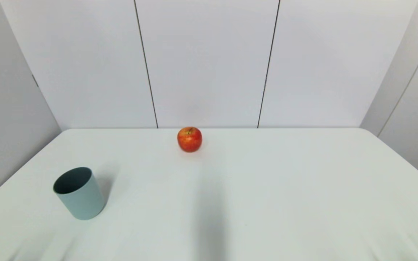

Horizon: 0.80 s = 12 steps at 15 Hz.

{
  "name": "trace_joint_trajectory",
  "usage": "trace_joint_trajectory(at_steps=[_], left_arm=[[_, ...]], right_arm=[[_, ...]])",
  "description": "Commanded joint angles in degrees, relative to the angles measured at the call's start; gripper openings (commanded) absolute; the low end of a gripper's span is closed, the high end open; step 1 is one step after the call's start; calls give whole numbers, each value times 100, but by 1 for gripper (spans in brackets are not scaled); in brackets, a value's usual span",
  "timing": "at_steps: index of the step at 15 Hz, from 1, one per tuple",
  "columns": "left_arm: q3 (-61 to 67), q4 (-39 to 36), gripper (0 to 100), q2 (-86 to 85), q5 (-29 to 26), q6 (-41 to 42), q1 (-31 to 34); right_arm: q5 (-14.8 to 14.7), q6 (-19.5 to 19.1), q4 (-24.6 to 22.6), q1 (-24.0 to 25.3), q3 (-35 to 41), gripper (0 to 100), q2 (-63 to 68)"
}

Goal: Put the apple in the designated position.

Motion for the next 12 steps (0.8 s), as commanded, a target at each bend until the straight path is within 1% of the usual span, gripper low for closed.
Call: trace_joint_trajectory(at_steps=[1, 6, 7, 8, 10, 11, 12], left_arm=[[1, -4, 100, -1, 0, 2, 0], [-25, -13, 100, 51, 35, -121, 0], [-307, -101, 100, 535, 9, -112, 0], [-772, -303, 100, 1264, -26, 108, -9], [-1854, -813, 100, 2925, -202, 829, -105], [-2346, -1094, 100, 3690, -457, 1189, -132], [-2873, -1252, 100, 4384, -826, 1523, -202]], right_arm=[[-2, 2, -7, 2, 70, 100, 2], [-2, 2, -7, 2, 70, 100, 2], [-2, 2, -7, -7, 70, 100, 2], [-2, 2, -7, 2, 70, 100, 2], [-2, 2, -7, -7, 70, 100, 2], [-2, 2, -7, 2, 70, 100, 2], [6, 2, -7, 2, 70, 100, 2]])
